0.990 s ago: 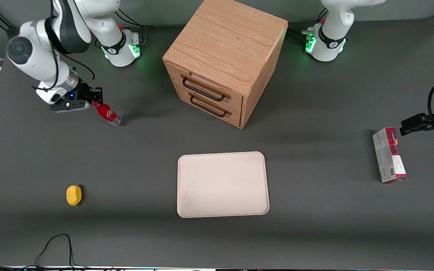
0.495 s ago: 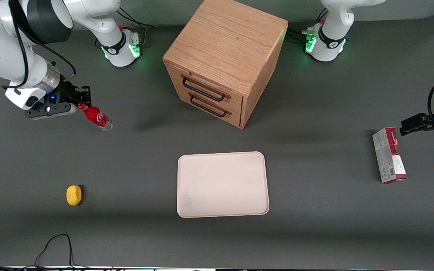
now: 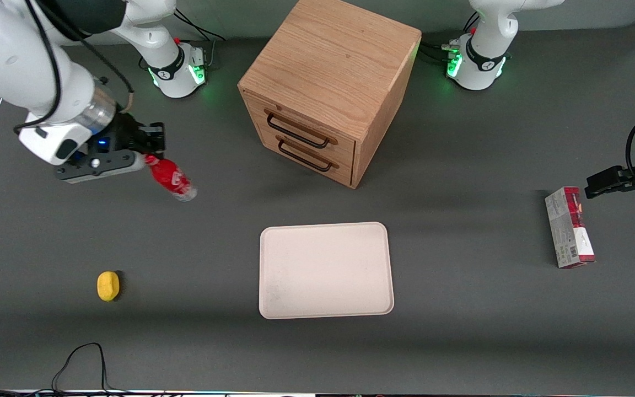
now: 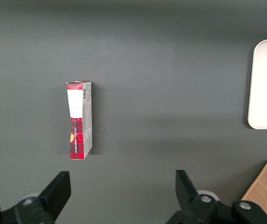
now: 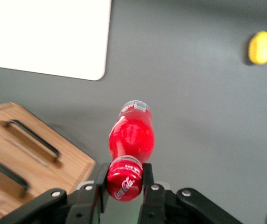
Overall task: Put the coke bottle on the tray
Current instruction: 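Carry the held bottle over the white tray with the right gripper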
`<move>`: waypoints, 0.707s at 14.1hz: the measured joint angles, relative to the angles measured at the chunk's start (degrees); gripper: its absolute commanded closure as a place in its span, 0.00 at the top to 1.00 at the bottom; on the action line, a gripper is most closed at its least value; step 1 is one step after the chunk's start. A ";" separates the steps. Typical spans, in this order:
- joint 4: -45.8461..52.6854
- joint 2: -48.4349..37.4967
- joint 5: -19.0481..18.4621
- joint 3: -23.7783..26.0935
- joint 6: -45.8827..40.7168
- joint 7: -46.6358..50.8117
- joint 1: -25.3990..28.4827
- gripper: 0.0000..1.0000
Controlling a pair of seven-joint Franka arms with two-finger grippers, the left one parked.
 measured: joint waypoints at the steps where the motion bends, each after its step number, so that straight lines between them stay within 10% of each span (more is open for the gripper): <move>1: 3.26 2.98 -0.19 2.18 -0.13 1.91 0.05 0.00; 10: 13.12 28.30 -16.98 15.04 19.29 15.48 3.64 0.00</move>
